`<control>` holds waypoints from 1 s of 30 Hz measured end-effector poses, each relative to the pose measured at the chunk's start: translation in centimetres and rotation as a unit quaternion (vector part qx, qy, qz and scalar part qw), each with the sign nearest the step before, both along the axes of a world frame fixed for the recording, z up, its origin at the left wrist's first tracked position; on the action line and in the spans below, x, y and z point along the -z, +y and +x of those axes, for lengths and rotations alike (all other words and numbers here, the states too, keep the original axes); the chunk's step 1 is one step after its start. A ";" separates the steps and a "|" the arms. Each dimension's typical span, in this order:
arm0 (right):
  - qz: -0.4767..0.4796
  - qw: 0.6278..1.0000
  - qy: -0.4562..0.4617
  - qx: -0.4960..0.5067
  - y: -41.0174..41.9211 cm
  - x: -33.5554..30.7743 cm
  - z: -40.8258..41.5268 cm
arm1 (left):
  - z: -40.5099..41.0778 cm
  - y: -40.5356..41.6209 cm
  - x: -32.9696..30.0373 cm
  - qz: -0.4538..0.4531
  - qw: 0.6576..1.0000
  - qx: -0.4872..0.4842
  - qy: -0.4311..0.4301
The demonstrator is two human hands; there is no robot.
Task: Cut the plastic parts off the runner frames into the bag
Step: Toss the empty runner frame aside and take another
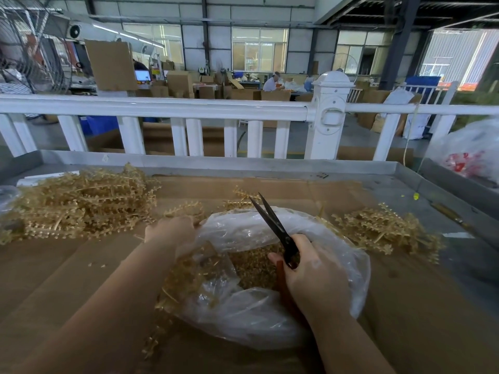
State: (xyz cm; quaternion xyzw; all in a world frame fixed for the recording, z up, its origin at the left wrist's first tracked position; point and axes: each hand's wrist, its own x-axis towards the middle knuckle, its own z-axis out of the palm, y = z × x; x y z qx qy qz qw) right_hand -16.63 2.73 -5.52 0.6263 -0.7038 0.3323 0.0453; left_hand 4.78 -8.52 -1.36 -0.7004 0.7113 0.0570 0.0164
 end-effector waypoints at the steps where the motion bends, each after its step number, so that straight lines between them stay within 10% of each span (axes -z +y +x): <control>1: 0.002 1.000 0.001 -0.001 0.0 0.0 0.0 | 0.0 -0.1 0.0 -0.018 1.000 -0.010 0.013; 12: -0.022 1.000 -0.001 -0.007 0.1 0.1 0.0 | 0.5 -0.8 0.3 -0.037 0.995 0.004 0.097; 19: -0.036 0.999 -0.004 -0.005 0.1 0.1 0.1 | -0.1 0.4 -0.7 -0.211 0.955 -0.006 0.210; 23: -0.020 1.000 -0.004 -0.001 0.0 0.1 0.1 | -1.1 1.2 -3.4 -0.244 0.835 -0.015 0.493; 28: -0.037 0.999 -0.019 -0.003 0.2 -0.1 0.2 | -2.5 2.7 -6.1 -0.054 0.502 -0.082 0.859; 30: -0.038 0.999 -0.027 -0.002 0.3 -0.2 0.2 | -3.2 3.9 -5.9 0.050 0.427 -0.046 0.902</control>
